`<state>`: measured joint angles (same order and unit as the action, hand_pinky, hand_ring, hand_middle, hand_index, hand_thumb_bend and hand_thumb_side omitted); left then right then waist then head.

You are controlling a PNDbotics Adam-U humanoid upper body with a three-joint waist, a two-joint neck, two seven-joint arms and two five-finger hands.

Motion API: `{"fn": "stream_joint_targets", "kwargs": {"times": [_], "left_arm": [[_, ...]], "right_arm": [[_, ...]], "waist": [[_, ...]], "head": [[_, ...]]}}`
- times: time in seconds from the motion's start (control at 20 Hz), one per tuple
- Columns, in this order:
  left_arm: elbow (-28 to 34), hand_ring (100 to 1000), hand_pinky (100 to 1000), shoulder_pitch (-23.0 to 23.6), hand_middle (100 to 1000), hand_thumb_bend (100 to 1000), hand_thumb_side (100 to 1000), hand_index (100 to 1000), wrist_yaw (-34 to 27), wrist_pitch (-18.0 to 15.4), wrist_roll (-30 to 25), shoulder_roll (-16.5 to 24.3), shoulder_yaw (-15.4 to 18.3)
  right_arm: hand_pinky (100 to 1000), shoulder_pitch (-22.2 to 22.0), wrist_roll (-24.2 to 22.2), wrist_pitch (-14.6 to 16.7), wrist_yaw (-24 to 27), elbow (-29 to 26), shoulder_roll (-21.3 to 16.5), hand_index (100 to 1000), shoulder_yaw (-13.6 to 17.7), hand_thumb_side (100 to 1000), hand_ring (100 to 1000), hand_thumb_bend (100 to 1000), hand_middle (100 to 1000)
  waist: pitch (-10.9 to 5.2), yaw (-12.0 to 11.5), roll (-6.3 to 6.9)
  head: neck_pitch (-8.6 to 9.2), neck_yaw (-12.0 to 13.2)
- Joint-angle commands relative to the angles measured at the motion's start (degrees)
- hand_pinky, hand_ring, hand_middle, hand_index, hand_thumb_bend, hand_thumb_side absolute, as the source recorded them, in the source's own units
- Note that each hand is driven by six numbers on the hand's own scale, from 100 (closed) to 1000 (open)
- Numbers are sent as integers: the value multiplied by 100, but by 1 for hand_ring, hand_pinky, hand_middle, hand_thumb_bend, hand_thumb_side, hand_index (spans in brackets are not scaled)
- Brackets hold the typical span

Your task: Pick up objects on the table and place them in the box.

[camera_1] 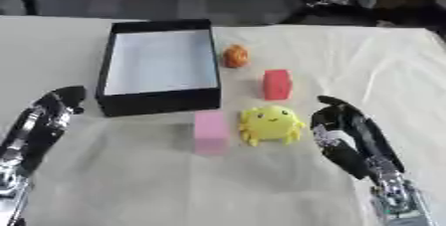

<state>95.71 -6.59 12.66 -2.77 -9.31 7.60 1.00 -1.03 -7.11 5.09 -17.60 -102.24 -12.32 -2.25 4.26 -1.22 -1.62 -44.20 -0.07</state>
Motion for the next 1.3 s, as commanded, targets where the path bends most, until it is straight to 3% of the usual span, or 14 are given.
{"fn": "stream_joint_targets", "kwargs": {"times": [0.05, 0.7, 1.0, 1.3], "left_arm": [[88, 840, 794, -58, 764, 237, 716, 813, -3, -10, -13, 102, 8], [70, 841, 794, -29, 765, 232, 722, 813, -7, -9, -46, 124, -34], [66, 841, 794, -30, 765, 233, 724, 814, -9, -9, -60, 129, -45], [63, 841, 794, -39, 765, 235, 724, 814, -12, -15, -76, 122, -60]], "right_arm": [[677, 89, -39, 31, -13, -72, -149, 872, -43, 589, 681, 100, 633], [695, 1189, -446, 91, 211, 412, -1544, 889, -692, 656, 713, 100, 671], [711, 1738, -585, 194, -153, 946, -1860, 891, -994, 670, 725, 100, 690], [731, 2168, -796, 501, -806, 1590, -1896, 891, -1330, 681, 735, 100, 705]], "waist": [[-162, -8, 46], [-201, -106, 18], [-206, -144, 15], [-215, -175, 10]], "head": [[9, 14], [9, -16], [9, -26], [9, -49]]}}
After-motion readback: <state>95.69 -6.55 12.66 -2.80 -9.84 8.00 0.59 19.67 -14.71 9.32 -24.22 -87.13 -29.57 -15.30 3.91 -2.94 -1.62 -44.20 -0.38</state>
